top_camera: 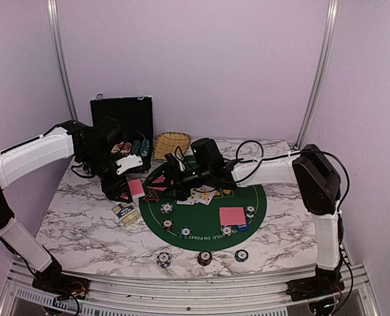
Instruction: Distribute texas hold em gaming equipment
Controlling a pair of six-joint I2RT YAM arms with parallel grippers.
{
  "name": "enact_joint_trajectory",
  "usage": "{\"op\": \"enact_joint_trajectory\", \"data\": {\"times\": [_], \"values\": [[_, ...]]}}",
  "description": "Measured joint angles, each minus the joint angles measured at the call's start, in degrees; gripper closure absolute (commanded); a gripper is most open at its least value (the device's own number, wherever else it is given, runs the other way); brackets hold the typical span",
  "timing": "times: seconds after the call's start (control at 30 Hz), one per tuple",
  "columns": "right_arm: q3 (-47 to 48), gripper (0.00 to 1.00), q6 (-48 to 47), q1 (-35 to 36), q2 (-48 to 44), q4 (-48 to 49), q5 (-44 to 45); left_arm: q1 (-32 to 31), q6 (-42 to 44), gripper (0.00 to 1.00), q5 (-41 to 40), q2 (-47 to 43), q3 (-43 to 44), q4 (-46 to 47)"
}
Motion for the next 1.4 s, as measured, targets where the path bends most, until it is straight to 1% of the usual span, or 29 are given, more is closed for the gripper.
{"op": "enact_joint_trajectory", "data": {"times": [0.2,0.4,0.67,0.8,0.93,1.0,1.17,1.4], "values": [[3.1,0.06,5.6,1.6,5.1,6.3,-3.2,0.0,0.0,1.00,0.4,0.0,0.2,0.0],[6.0,0.06,9.9,2.8,8.7,10.4,-4.9,0.0,0.0,1.00,0.4,0.0,0.2,0.0],[10.8,0.06,13.9,3.3,12.4,13.6,-6.2,0.0,0.0,1.00,0.7,0.2,0.2,0.0],[13.4,0.09,15.2,3.5,14.3,14.1,-6.5,0.0,0.0,1.00,0.8,0.2,0.2,0.0],[13.7,0.11,16.2,3.6,15.3,14.0,-6.8,0.0,0.0,1.00,0.8,0.2,0.2,0.0],[13.8,0.13,16.4,3.6,15.5,13.9,-6.8,0.0,0.0,1.00,0.8,0.2,0.2,0.0],[13.6,0.25,17.0,3.1,15.6,14.2,-6.8,0.0,0.0,1.00,0.8,0.2,0.2,0.0],[10.3,0.38,18.2,2.0,14.2,17.9,-7.1,0.0,0.0,1.00,0.7,0.2,0.2,-0.2]]}}
